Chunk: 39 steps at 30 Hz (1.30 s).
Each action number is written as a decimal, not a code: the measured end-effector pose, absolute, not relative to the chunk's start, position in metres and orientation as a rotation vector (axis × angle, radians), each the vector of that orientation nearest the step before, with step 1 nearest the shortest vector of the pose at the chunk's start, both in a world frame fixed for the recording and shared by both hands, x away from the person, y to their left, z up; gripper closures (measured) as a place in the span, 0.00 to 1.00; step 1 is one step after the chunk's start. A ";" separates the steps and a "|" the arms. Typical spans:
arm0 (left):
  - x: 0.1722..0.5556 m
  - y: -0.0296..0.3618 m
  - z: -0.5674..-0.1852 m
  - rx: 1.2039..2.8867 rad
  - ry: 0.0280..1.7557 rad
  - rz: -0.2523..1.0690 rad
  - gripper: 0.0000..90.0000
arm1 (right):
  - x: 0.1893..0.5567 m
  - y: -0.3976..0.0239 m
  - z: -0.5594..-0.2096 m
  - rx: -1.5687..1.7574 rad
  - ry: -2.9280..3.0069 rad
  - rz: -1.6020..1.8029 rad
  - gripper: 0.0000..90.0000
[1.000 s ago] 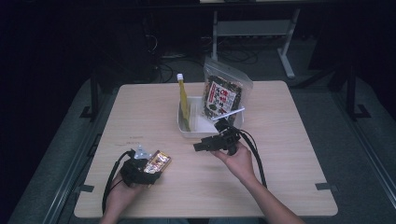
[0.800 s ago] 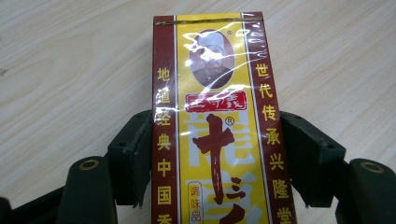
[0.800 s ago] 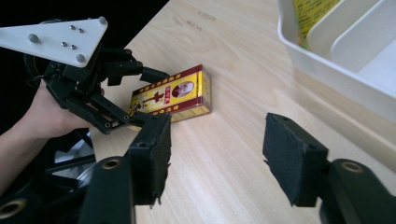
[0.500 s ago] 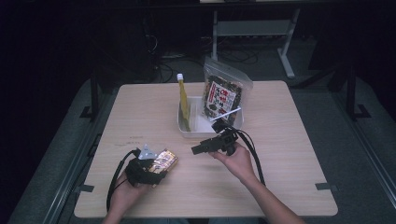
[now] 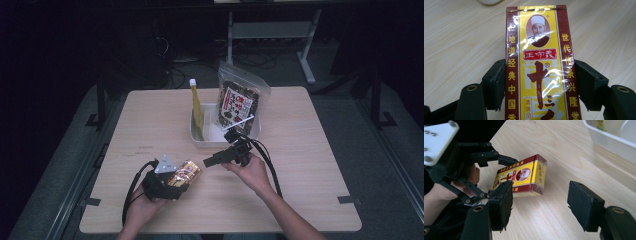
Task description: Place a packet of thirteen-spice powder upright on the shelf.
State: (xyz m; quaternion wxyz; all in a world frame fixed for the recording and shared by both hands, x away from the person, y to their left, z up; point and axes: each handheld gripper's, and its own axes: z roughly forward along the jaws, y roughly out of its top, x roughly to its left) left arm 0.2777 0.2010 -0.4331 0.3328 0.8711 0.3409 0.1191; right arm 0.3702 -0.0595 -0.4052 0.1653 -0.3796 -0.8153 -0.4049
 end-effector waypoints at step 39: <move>0.267 0.175 -0.419 2.187 0.734 0.336 0.35 | 0.379 -0.051 -0.421 -1.050 -2.117 -1.074 0.62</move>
